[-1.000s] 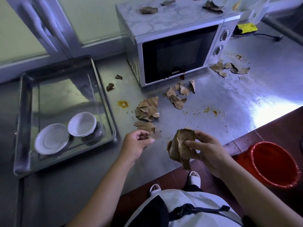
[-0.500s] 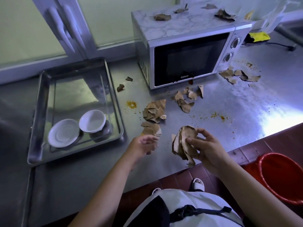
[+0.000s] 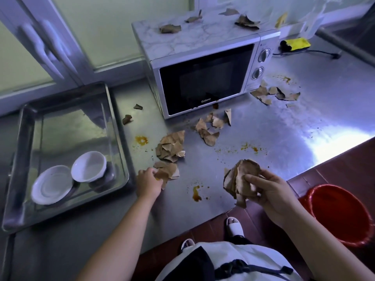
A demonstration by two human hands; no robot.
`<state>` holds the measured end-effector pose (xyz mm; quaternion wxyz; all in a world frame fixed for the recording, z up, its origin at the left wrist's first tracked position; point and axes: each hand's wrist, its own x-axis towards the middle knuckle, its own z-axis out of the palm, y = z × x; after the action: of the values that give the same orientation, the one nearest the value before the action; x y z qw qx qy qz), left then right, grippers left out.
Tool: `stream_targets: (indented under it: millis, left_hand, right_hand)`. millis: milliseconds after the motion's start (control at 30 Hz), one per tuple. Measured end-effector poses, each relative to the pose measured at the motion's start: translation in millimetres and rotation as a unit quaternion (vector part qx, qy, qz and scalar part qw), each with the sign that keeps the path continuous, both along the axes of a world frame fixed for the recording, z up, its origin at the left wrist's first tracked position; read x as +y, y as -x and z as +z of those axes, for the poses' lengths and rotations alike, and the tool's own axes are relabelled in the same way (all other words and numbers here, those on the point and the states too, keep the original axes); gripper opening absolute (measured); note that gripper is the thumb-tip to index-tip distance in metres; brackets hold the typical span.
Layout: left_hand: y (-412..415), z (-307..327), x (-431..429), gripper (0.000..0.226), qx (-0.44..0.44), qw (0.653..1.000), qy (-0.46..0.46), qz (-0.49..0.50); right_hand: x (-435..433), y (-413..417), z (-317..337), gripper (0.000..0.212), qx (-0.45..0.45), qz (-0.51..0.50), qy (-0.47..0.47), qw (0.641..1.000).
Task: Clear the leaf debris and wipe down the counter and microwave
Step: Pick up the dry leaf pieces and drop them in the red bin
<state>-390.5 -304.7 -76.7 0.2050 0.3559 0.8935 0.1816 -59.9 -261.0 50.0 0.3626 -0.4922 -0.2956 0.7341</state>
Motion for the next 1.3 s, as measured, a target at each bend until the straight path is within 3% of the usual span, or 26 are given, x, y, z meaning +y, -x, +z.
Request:
stream_targets:
  millis: [167,267,533,733,800,900,967,1067,1167,1300]
  left_hand:
    - [-14,26,-8,0.006,-0.072,0.992,-0.082,0.056]
    - [-36,63,-6,0.010,-0.159,0.975,-0.132,0.081]
    - [-128,144,29,0.017,-0.333,0.932,-0.145,-0.023]
    - [-148,125,40,0.016,-0.491,0.859,-0.139,0.048]
    - [-142,102,38,0.015,-0.467,0.862,-0.140,0.138]
    - [-121,62,29,0.015,-0.289,0.917,-0.097,0.257]
    - [-103,43,27,0.021,-0.212,0.931,-0.075,0.287]
    - [-75,33,36,0.045,-0.135,0.957,-0.039,0.253]
    - [-51,26,53,0.069,-0.064,0.985,0.065,0.147]
    - [-32,25,66,0.067,-0.059,0.985,0.117,0.115]
  right_hand:
    - [30,-8,-4,0.022,-0.002,0.035,0.009,0.999]
    - [49,-3,-1,0.028,0.006,0.089,-0.001,0.996]
    - [82,14,-4,0.015,0.052,0.236,-0.037,0.970]
    - [109,0,-20,0.019,0.049,0.260,-0.046,0.963]
    - [117,-5,-29,0.025,0.038,0.248,-0.029,0.968]
    - [132,-15,-42,0.038,0.009,0.228,0.003,0.974]
    - [141,-23,-49,0.027,0.000,0.229,0.004,0.973]
    - [147,-33,-51,0.016,0.006,0.209,0.003,0.978]
    - [153,-47,-53,0.016,0.008,0.185,0.016,0.983]
    - [157,-67,-57,0.017,-0.005,0.160,0.021,0.987]
